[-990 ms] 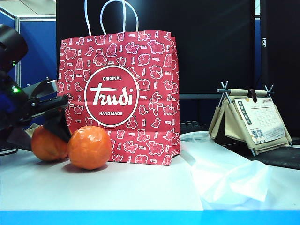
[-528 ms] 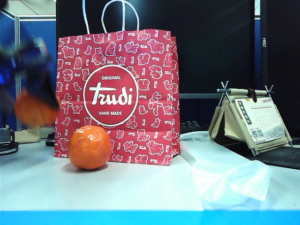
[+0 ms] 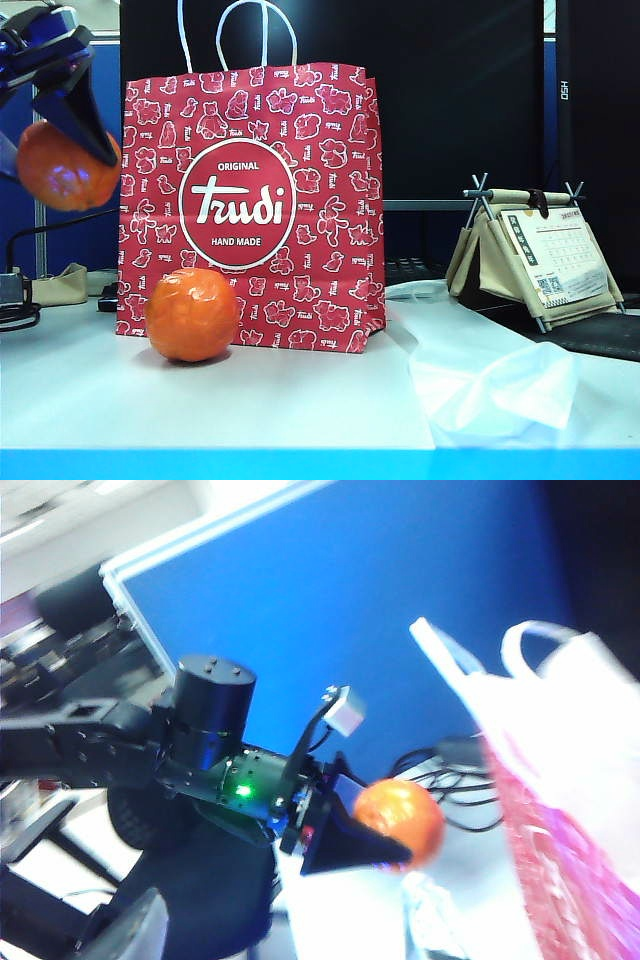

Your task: Open the paper bag and put two oranges into the paper bag.

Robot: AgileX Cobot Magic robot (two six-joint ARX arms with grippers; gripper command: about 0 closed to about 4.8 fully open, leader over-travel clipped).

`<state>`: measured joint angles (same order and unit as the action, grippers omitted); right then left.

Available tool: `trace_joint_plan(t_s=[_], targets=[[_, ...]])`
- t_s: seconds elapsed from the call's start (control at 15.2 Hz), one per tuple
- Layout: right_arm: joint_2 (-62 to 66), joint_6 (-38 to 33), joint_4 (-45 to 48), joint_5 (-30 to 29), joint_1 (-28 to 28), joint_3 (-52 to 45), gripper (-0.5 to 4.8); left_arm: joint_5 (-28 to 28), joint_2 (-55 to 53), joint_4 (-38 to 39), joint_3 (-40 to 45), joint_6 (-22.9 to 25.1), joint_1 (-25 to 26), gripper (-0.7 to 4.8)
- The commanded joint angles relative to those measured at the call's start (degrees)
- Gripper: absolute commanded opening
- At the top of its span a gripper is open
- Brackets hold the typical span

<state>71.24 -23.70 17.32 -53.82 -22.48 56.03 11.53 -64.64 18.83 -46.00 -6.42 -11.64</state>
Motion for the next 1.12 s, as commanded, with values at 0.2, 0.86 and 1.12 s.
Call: trace_joint_plan(t_s=[0.2,0.86,1.12], targets=[[9.75,0.37,4.39,0.31,-2.1,5.27,3.06,2.73,0.2,2.14,-0.28,0.37,0.04,-0.05],[23.43,4.22,6.8,9.35,-5.97,12.81,3.06,5.25,0.33,4.04,-0.31,0.63,0.04,-0.05],[25.59,4.17,7.23,10.27,-6.4,15.93,3.05,5.68,0.33,4.28,-0.31,0.92,0.04,-0.05]])
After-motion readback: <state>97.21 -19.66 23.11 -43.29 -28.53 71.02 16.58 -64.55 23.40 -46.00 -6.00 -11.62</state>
